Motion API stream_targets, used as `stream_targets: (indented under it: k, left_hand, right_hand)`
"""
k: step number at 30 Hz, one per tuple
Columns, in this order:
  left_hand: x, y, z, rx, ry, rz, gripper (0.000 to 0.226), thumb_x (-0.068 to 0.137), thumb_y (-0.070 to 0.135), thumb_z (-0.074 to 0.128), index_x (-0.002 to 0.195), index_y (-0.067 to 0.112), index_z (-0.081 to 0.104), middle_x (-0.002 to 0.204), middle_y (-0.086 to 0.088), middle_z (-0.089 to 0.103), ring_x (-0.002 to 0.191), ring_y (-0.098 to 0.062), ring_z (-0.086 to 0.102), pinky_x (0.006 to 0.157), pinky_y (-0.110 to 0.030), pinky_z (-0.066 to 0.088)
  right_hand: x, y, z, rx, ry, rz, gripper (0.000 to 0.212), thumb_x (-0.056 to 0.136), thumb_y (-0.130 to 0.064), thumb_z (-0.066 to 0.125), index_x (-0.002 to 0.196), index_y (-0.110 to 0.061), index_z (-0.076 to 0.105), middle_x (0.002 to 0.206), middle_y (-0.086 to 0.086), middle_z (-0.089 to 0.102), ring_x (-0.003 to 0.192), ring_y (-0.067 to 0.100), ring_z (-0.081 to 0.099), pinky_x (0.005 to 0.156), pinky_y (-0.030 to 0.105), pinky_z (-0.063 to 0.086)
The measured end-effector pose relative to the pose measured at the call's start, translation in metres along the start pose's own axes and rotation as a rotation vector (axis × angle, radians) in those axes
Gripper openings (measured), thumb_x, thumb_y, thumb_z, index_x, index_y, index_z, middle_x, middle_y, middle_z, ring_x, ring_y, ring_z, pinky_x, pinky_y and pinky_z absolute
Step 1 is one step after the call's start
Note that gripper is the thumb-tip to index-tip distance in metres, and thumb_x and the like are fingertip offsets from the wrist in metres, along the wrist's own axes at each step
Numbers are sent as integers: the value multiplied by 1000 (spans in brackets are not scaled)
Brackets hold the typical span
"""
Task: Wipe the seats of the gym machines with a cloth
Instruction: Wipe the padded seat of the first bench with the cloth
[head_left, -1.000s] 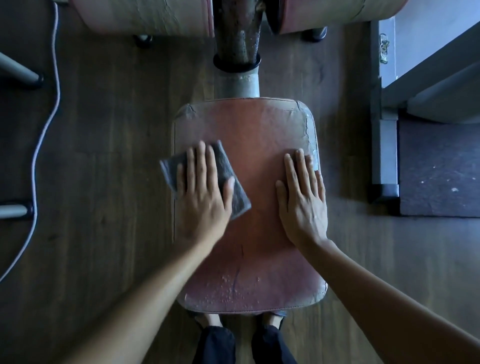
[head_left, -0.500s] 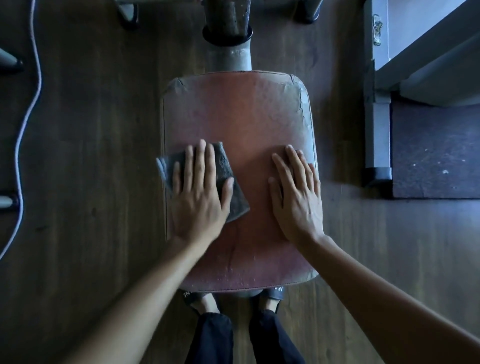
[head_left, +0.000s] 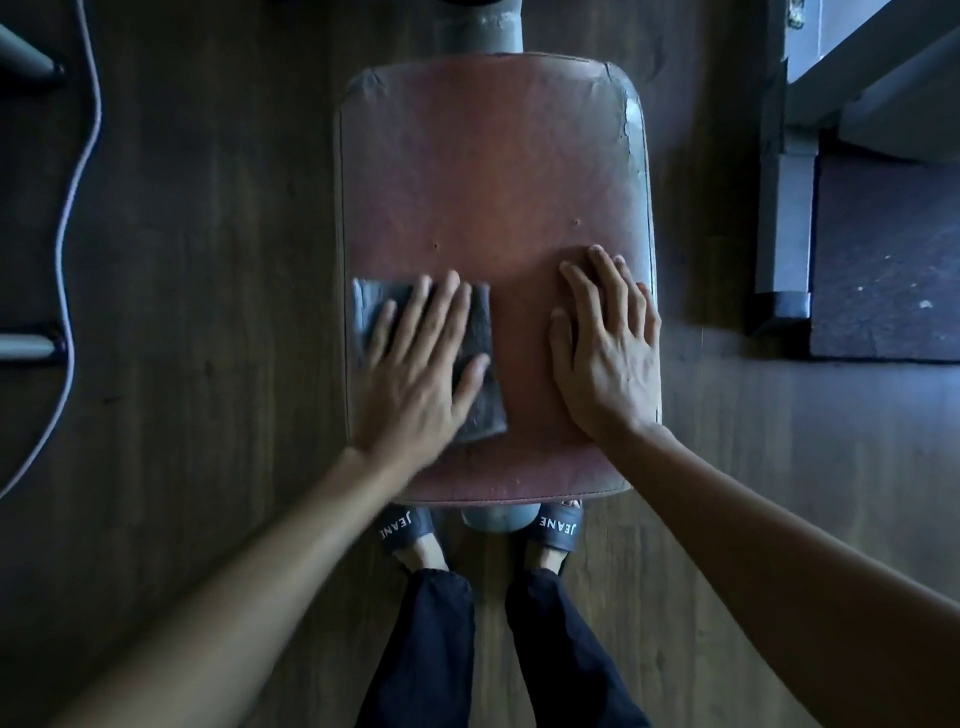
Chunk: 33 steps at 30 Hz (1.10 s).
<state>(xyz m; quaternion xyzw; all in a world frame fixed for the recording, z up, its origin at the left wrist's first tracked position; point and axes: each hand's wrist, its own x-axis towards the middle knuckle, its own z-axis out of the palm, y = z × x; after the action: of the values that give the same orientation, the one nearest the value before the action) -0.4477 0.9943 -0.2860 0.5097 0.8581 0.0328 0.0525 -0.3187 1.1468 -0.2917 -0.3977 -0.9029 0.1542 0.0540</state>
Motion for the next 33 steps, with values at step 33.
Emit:
stream_targets:
  k: [33]
  left_hand:
    - [-93,93,13,14,-65,-469,74,101,57,24,155,8,16,164,-9,15,151,-26,12,121,-49,15]
  right_hand:
    - [-2,-1,1,16,29,-3,46,104,-35,33,147,-21,42,160,4,31,150,24,22,122,40,15]
